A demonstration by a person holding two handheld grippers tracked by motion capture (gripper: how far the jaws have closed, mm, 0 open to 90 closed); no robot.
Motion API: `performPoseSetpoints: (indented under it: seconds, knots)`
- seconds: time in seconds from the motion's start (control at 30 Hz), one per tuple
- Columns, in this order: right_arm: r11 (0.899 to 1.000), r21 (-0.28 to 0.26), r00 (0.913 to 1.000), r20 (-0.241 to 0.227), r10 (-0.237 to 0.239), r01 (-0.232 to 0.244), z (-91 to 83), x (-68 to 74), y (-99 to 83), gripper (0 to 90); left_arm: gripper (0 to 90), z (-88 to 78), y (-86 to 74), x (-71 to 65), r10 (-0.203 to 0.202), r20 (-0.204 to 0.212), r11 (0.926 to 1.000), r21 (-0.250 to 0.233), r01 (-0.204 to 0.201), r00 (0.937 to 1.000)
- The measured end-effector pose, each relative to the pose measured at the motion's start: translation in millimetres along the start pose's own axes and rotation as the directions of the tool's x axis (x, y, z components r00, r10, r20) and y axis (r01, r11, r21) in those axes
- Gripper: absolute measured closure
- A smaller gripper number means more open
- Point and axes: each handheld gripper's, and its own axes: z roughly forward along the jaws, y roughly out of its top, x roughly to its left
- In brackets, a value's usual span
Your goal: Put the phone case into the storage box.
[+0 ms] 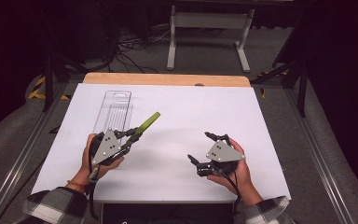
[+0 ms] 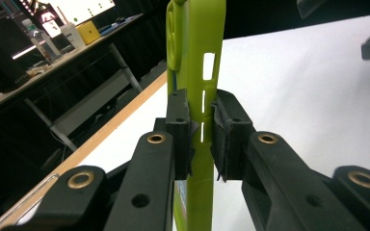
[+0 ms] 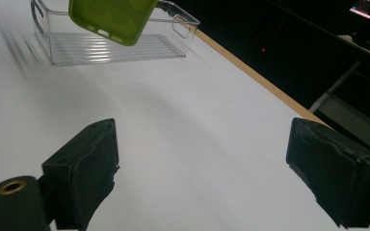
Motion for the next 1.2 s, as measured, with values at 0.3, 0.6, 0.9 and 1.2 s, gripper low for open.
performPoseSetpoints:
  seconds: [0.3, 0.6, 0.9, 1.2]
  knots:
    - [1.000, 0.002, 0.9999, 0.010, -0.014, 0.013, 2.5, 8.5, -11.8, 8.8, 79.0, -1.3, -2.0, 4.0, -0.021, 0.002, 0.9997, -0.010, 0.021, 0.9998]
    - [1.000, -0.014, 0.9994, 0.033, 0.012, -0.011, -2.4, 4.7, -23.8, 9.4, 78.9, -1.5, -4.9, 9.3, -0.044, 0.003, 0.9989, -0.017, 0.044, 0.9990]
    - [0.999, -0.021, 0.9984, 0.048, 0.029, -0.028, -6.7, 1.5, -29.9, 8.7, 78.9, -5.2, -6.1, 10.2, -0.042, -0.005, 0.9990, -0.015, 0.042, 0.9991]
    - [0.999, -0.027, 0.9973, 0.057, 0.046, -0.044, -10.1, -4.1, -34.2, 8.7, 78.9, -9.4, -7.1, 8.9, -0.051, -0.020, 0.9987, -0.008, 0.051, 0.9985]
